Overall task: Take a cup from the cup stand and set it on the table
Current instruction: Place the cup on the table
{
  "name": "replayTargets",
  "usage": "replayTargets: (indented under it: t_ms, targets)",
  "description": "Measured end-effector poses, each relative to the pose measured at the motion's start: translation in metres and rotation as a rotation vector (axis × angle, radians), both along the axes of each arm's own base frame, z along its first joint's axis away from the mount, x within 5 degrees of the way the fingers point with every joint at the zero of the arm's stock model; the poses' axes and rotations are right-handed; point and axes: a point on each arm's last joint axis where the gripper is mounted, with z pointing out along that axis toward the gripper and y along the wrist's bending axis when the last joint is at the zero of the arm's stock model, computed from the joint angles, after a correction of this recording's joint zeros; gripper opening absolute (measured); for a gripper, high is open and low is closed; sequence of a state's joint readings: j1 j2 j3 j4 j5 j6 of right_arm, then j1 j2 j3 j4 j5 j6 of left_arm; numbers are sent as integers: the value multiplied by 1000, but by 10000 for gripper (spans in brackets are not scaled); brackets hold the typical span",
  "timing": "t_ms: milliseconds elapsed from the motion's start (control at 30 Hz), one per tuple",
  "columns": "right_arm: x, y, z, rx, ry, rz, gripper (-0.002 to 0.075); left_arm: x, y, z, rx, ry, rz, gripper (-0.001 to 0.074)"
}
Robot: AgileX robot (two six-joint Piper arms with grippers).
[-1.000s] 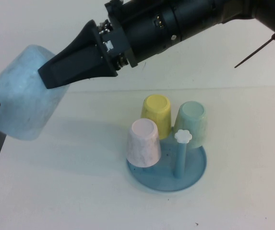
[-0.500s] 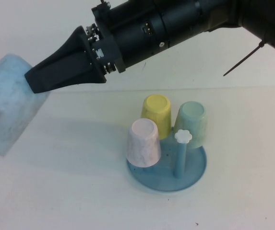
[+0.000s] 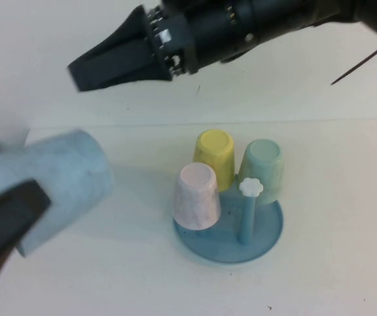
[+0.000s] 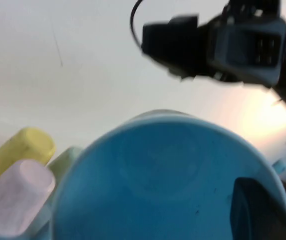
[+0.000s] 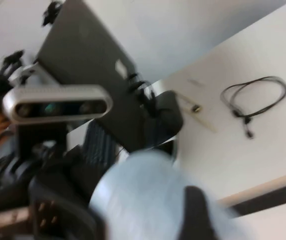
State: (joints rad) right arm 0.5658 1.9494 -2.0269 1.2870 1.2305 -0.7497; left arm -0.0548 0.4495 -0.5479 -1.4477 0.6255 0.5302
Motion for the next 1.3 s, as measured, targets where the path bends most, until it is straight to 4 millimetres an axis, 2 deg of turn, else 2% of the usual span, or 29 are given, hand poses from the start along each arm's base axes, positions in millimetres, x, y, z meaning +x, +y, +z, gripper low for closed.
replayTargets:
  t_ms: [100, 167, 267, 367, 500, 600, 700, 833, 1033, 1200, 1300]
  targets:
    - [-1, -18, 12, -54, -94, -48, 218, 1, -4, 0, 173, 72, -59, 9]
    - [-10, -31, 23, -138, -205, -82, 92, 6, -6, 0, 285, 132, -108, 8]
    - [-26, -48, 37, -305, -359, -157, 27, 20, -6, 3, 441, 226, -167, 8]
    - [-42, -65, 48, -492, -483, -264, 8, 42, -3, 1, 559, 302, -179, 8]
    - [-67, -80, 47, -659, -557, -339, 2, 86, 0, -14, 630, 377, -167, 8]
    - [-84, -84, 34, -742, -549, -337, 1, 119, -1, -27, 646, 450, -187, 8]
    - [-99, -92, 10, -855, -523, -332, 0, 150, -2, -41, 661, 509, -213, 8]
    - [-112, -114, -22, -1019, -478, -381, 0, 184, -10, -65, 741, 568, -275, 8]
    - [-133, -152, -54, -1155, -455, -501, -1, 209, -45, -91, 932, 555, -345, 8]
    - [-154, -177, -65, -1137, -468, -586, -1, 219, -69, -115, 1050, 545, -384, 14]
    - [-165, -191, -69, -1114, -483, -635, -1, 222, -79, -125, 1096, 537, -415, 85]
